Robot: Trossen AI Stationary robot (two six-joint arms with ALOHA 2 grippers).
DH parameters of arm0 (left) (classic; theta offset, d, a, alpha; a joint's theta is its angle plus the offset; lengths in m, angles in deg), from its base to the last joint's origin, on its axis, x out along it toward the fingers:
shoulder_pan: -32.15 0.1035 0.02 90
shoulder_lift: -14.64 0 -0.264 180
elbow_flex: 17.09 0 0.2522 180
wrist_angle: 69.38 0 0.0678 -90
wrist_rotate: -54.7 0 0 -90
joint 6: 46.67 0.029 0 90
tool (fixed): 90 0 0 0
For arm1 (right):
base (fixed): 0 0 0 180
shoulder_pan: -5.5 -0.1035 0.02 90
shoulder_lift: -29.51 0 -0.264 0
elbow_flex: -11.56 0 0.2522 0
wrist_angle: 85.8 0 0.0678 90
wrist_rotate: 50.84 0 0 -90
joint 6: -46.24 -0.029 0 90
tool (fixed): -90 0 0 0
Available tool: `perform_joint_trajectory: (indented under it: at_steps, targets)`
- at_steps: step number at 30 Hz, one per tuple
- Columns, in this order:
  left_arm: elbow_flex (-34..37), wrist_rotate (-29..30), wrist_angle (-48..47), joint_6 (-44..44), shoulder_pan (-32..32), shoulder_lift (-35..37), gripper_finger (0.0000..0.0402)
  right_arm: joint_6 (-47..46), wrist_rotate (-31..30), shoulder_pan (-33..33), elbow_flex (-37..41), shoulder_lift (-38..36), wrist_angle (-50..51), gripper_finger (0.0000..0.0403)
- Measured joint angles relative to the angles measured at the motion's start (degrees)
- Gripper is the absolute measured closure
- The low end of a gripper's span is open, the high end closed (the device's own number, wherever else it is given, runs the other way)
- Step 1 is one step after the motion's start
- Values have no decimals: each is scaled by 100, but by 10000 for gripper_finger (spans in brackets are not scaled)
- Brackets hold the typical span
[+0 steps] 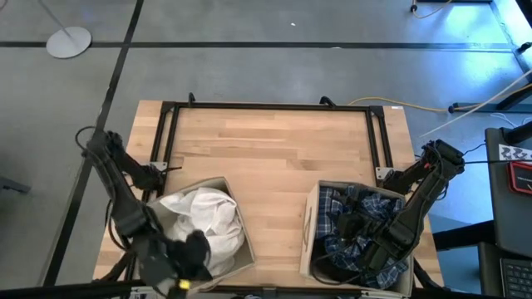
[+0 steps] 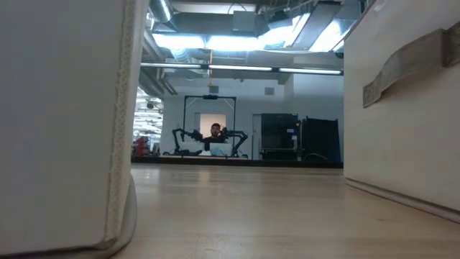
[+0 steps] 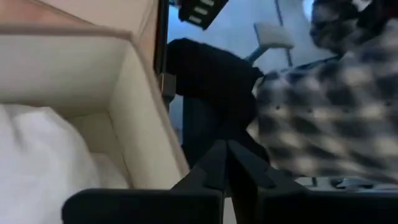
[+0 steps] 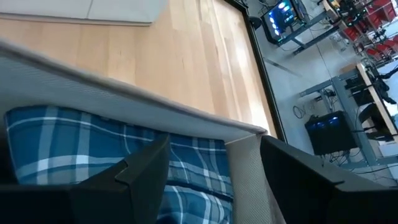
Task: Sort clothes
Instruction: Adjust the left laundry organizer
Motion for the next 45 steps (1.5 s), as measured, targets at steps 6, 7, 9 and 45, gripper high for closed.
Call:
perform_joint_trajectory:
  at_steps: [6,7,9,45]
  targets:
    - [-1311,-15,-747,-261,-42,-1087,401,28,-20,0,0,0,2,150]
    - [-1533,-27,-807,-275,-53,-1277,401,28,-20,0,0,0,1,150]
    - [-1930,-52,-908,-432,-108,-1622,401,22,-13,0,0,0,-19,150]
    - [-2332,-2233,-4831,-6330,-1694,-2464,401,28,138,0,0,0,-320,150]
